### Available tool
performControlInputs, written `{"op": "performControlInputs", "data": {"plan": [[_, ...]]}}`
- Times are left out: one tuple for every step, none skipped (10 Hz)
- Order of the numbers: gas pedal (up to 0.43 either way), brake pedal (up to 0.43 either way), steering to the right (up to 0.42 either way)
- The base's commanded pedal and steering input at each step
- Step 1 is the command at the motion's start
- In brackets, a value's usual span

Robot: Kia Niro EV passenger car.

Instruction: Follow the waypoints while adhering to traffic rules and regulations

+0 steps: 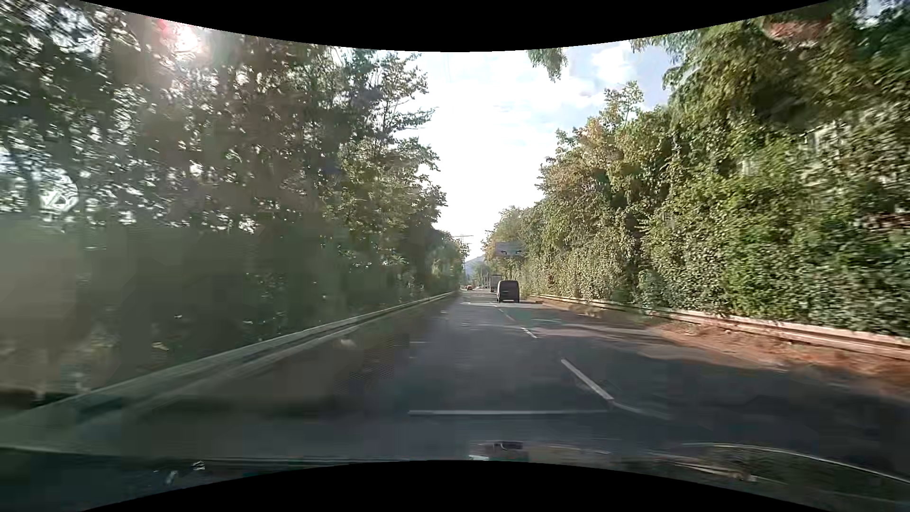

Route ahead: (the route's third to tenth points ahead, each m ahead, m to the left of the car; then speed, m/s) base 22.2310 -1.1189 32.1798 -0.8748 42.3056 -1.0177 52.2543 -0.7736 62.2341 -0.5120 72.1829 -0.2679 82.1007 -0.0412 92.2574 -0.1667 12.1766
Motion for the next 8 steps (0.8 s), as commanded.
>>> {"op": "performControlInputs", "data": {"plan": [[0.118,0.0,0.0],[0.118,0.0,0.0],[0.118,0.0,0.0],[0.118,0.0,0.0],[0.118,0.0,0.0],[0.118,0.0,0.0],[0.118,0.0,0.0],[0.118,0.0,0.001]]}}
